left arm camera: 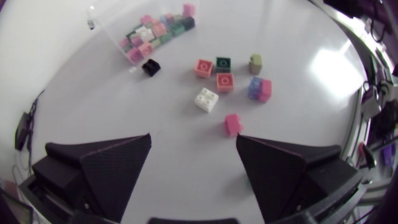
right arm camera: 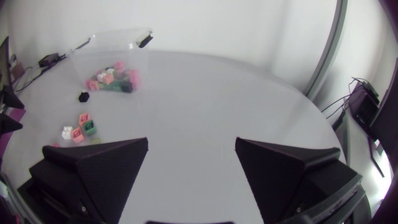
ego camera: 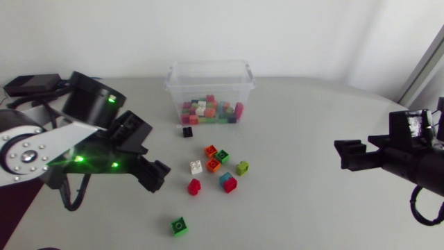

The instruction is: Place the duplo bricks in the container

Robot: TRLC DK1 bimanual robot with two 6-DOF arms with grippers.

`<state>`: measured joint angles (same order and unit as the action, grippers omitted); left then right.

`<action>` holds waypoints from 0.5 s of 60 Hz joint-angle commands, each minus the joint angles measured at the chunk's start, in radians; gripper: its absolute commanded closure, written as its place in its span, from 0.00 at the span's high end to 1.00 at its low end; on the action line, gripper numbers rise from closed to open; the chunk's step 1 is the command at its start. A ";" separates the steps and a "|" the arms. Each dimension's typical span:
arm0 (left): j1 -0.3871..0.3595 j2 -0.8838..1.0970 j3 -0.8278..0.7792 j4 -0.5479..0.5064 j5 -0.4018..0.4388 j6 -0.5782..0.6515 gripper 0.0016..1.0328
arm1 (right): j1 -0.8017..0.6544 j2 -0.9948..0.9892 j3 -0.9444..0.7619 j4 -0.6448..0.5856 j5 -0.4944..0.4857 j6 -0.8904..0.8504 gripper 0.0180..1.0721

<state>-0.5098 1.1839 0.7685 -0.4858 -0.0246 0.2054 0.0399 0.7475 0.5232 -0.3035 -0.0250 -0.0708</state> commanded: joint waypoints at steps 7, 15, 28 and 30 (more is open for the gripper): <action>-0.058 0.177 0.069 -0.105 0.041 0.112 0.92 | 0.012 0.061 0.060 -0.085 -0.027 -0.024 0.96; -0.118 0.249 0.064 -0.149 0.043 0.138 0.92 | 0.041 0.108 0.070 -0.128 -0.027 -0.080 0.96; -0.167 0.312 0.068 -0.200 0.091 0.150 0.88 | 0.110 0.177 0.138 -0.244 -0.016 -0.259 0.95; -0.173 0.319 0.066 -0.200 0.091 0.150 0.88 | 0.117 0.205 0.162 -0.281 -0.016 -0.291 0.95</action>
<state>-0.6659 1.4757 0.8127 -0.6666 0.0532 0.3363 0.1345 0.9005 0.6228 -0.5343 -0.0479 -0.2661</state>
